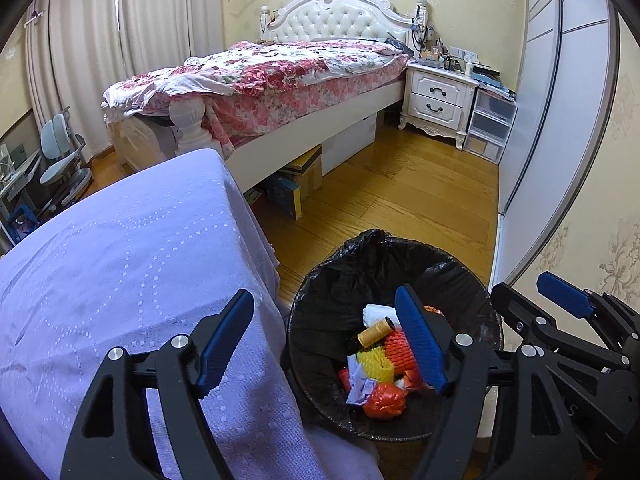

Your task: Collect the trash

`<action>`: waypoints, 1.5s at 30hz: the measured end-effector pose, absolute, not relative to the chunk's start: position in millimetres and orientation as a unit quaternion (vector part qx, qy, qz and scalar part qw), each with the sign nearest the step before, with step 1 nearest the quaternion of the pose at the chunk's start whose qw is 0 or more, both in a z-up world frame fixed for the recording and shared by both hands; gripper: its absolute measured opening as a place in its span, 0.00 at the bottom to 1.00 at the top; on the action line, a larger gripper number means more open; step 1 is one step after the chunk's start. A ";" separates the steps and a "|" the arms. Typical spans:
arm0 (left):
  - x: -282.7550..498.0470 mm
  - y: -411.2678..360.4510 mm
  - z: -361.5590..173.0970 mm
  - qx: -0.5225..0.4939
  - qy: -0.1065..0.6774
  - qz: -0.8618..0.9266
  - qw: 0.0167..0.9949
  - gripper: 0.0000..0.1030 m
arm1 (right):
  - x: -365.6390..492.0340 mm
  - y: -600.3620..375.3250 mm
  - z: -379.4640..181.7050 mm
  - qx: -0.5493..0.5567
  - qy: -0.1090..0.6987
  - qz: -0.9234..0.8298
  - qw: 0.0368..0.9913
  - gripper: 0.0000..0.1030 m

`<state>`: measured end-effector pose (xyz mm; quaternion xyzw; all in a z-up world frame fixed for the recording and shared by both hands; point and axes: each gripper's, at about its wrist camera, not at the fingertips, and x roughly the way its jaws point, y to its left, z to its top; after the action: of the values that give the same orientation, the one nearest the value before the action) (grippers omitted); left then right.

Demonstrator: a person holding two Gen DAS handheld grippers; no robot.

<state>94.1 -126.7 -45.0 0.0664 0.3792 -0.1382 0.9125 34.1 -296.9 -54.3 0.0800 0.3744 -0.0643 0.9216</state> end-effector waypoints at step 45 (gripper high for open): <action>27.1 -55.1 0.5 0.051 0.323 -0.073 0.942 0.82 | -15.2 -258.7 -12.5 0.081 0.336 -0.074 0.936 0.92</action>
<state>27.1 -55.1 0.5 0.0510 0.3226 -0.0735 0.9423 -15.2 -258.7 -12.5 0.0811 0.3356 -0.0737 0.9356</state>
